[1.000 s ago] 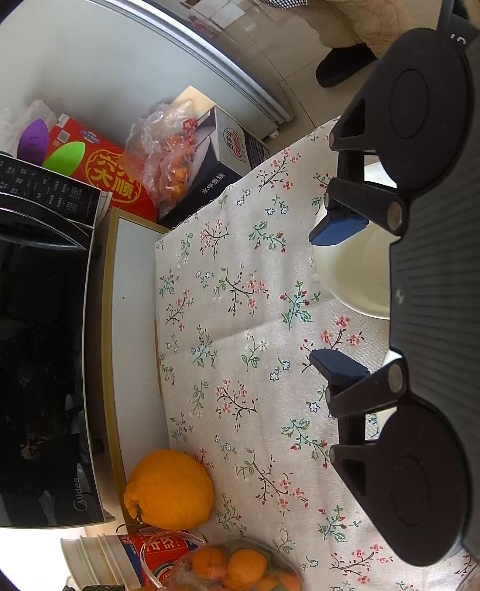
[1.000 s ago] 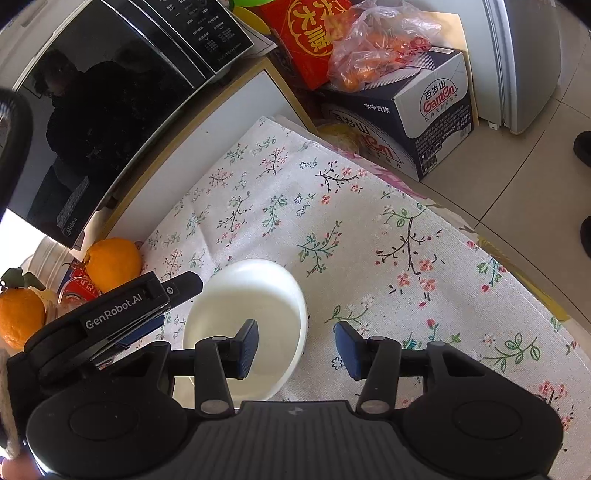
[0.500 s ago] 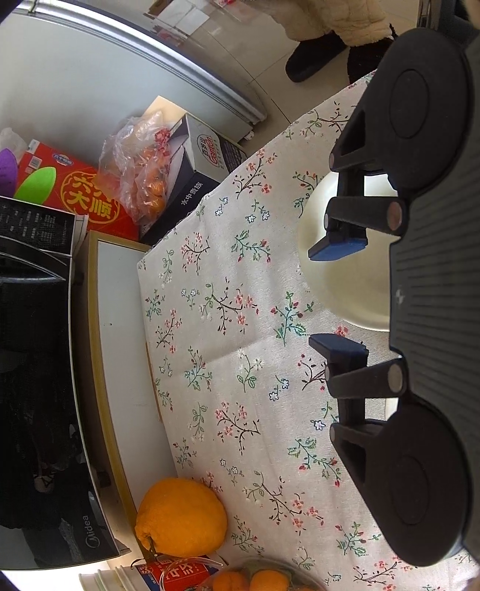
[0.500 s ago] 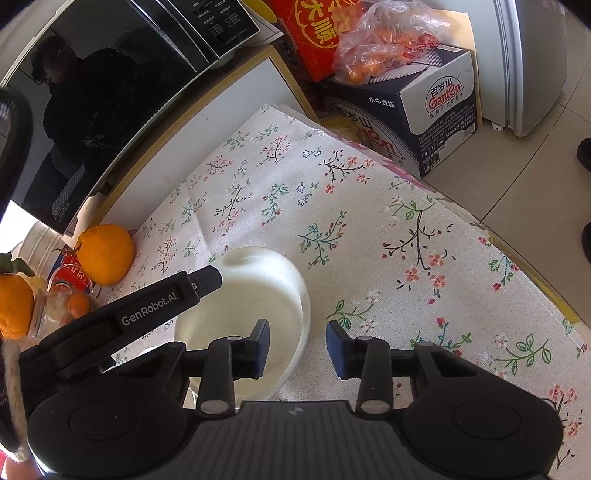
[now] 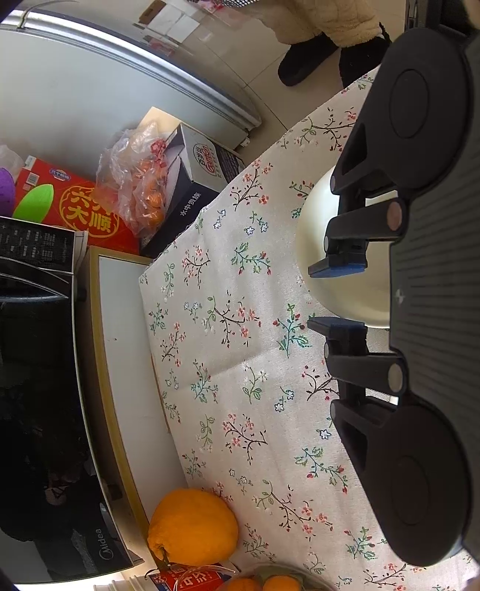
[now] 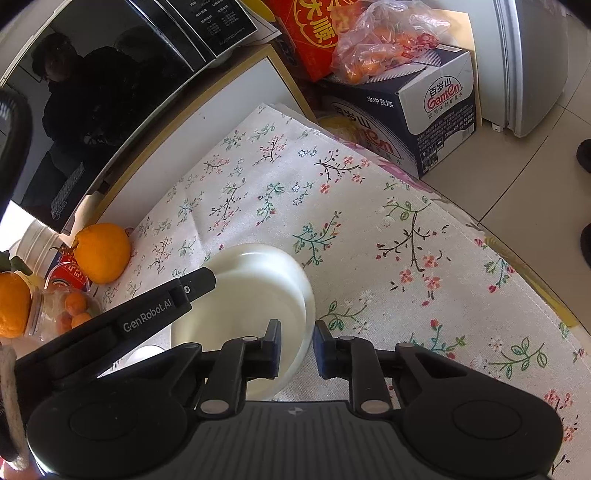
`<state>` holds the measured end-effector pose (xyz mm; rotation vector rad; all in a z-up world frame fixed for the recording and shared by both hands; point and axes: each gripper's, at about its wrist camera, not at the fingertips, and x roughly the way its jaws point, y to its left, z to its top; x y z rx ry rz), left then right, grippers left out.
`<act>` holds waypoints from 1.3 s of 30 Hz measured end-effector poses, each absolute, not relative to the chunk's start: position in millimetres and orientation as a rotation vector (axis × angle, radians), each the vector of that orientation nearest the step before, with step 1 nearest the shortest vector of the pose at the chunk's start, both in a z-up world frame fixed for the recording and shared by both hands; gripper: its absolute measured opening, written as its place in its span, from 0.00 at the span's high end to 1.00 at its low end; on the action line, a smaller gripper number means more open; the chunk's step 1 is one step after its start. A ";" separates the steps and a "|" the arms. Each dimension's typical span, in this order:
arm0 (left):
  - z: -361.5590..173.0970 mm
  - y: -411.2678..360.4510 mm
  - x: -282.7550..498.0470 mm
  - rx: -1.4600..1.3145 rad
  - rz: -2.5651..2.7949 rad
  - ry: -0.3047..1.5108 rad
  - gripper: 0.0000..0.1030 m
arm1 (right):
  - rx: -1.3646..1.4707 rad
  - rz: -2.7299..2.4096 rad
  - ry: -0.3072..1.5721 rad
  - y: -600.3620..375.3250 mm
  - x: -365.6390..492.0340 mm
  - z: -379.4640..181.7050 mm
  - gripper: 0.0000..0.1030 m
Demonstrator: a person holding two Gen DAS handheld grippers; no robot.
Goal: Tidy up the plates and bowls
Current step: 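Close the left gripper on the bowl rim while the right gripper clamps it, then lift the white bowl with both grippers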
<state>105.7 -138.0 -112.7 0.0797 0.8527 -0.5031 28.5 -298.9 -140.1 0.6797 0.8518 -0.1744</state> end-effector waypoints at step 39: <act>-53.1 -101.5 31.2 -0.155 -0.537 0.804 0.88 | 0.676 -0.109 0.712 -317.2 -25.7 -104.6 0.92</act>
